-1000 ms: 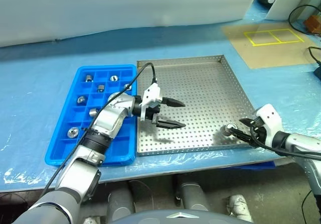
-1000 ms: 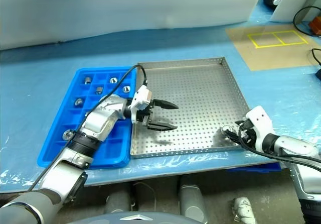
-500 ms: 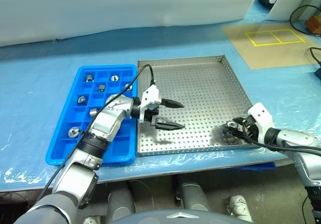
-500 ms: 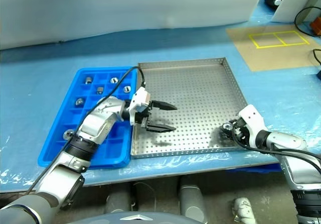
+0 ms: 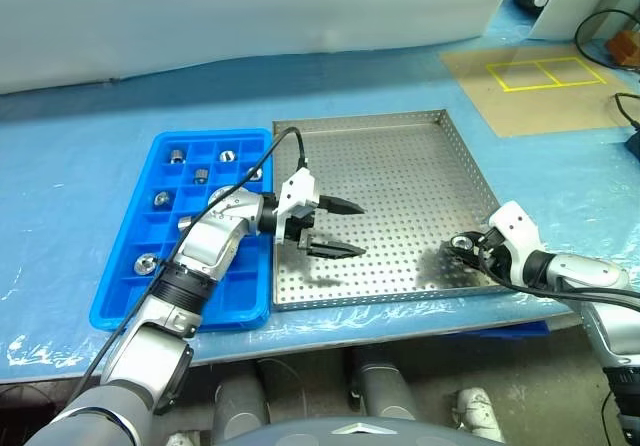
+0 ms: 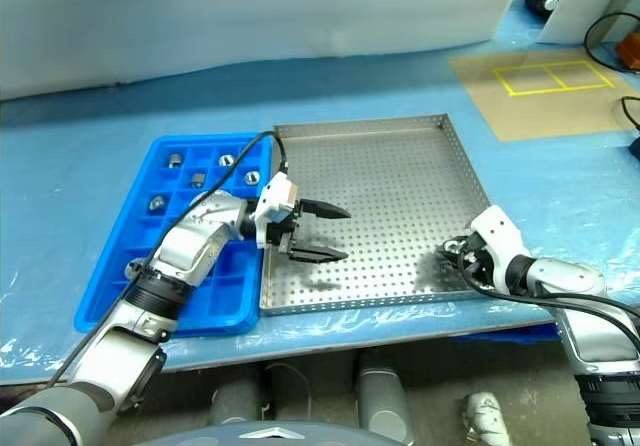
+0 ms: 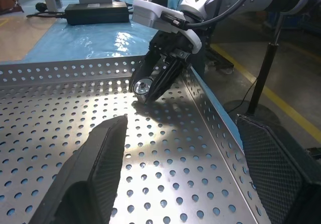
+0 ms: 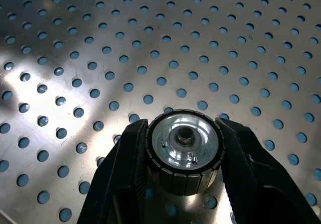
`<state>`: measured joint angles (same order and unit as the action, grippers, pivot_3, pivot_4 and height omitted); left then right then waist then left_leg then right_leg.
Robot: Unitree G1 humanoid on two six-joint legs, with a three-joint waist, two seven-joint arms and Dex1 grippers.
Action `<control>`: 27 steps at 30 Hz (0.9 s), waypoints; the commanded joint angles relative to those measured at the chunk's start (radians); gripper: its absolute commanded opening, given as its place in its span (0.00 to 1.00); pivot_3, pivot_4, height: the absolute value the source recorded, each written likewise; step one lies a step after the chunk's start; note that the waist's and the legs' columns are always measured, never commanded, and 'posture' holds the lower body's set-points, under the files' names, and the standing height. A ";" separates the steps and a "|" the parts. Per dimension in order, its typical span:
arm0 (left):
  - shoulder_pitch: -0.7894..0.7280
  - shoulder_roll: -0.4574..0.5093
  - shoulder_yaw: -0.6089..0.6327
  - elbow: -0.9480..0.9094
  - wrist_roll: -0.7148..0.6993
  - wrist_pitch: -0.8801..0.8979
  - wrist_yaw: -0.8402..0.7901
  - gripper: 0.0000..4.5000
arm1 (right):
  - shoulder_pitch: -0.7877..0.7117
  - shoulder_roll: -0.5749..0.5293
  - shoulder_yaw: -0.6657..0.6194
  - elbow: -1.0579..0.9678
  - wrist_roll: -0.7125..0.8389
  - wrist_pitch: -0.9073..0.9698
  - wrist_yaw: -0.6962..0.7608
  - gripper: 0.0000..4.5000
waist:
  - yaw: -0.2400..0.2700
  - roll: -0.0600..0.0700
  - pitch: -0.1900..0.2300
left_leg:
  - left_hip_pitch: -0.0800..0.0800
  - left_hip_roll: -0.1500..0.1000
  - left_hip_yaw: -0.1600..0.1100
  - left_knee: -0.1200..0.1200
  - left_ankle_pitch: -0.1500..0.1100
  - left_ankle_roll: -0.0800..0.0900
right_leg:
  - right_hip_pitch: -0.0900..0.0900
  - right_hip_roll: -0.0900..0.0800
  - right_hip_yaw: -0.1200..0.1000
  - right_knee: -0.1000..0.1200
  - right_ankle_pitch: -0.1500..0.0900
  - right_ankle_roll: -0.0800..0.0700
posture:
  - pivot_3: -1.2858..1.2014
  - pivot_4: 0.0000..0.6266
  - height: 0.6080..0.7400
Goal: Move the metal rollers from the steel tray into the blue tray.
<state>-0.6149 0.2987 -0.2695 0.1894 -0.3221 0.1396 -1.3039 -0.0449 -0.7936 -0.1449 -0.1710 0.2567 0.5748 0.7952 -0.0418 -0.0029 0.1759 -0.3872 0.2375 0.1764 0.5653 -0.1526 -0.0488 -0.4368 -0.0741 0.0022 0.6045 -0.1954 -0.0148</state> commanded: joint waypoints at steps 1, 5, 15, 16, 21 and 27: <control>-0.025 0.009 0.023 -0.014 -0.004 -0.016 0.006 0.81 | -0.070 0.002 -0.005 -0.035 0.020 0.003 -0.003 0.36 | -0.001 0.000 0.000 | 0.000 0.000 0.000 0.000 0.000 0.000 | 0.000 0.000 0.000 0.000 0.000 0.000 | 0.36 0.24 1.00; -0.023 0.039 0.043 -0.040 -0.006 -0.011 0.019 0.81 | -0.170 0.005 0.022 -0.073 0.048 0.037 0.010 0.36 | 0.000 0.000 0.000 | 0.001 0.000 0.000 0.000 0.000 0.000 | 0.000 0.000 0.000 0.001 0.001 -0.002 | 0.37 0.24 1.00; 0.097 0.217 0.151 -0.231 -0.027 0.065 0.109 0.81 | -0.476 0.129 0.207 -0.008 0.110 0.053 0.127 0.36 | 0.027 0.001 0.000 | 0.002 0.002 0.000 -0.004 0.002 -0.003 | -0.001 0.000 -0.001 0.002 0.004 -0.007 | 0.46 0.24 1.00; 0.130 0.243 0.172 -0.272 -0.035 0.083 0.126 0.81 | -0.502 0.151 0.236 0.014 0.108 0.042 0.150 0.36 | 0.031 0.001 0.000 | 0.002 0.003 0.000 -0.004 0.002 -0.003 | -0.002 0.000 -0.001 0.002 0.004 -0.008 | 0.47 0.24 1.00; 0.282 0.348 0.278 -0.441 -0.065 0.163 0.202 0.81 | -0.614 0.264 0.366 0.131 0.104 -0.006 0.268 0.36 | 0.067 0.001 0.000 | 0.001 0.003 0.000 -0.005 0.003 -0.004 | -0.003 0.000 -0.002 0.004 0.004 -0.008 | 0.53 0.24 1.00; 0.443 0.427 0.406 -0.613 -0.108 0.249 0.291 0.81 | -0.709 0.394 0.472 0.277 0.067 -0.101 0.367 0.36 | 0.120 0.001 0.001 | 0.001 0.003 -0.001 -0.005 0.003 -0.005 | -0.003 -0.001 -0.003 0.005 0.004 -0.008 | 0.60 0.24 1.00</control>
<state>-0.1908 0.7107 0.0878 -0.3491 -0.4020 0.3682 -1.0395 -0.7267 -0.4135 0.3150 0.0924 0.3301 0.5162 1.1312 0.0782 -0.0022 0.1765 -0.3865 0.2402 0.1749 0.5602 -0.1495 -0.0543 -0.4392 -0.0755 -0.0016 0.6089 -0.1913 -0.0229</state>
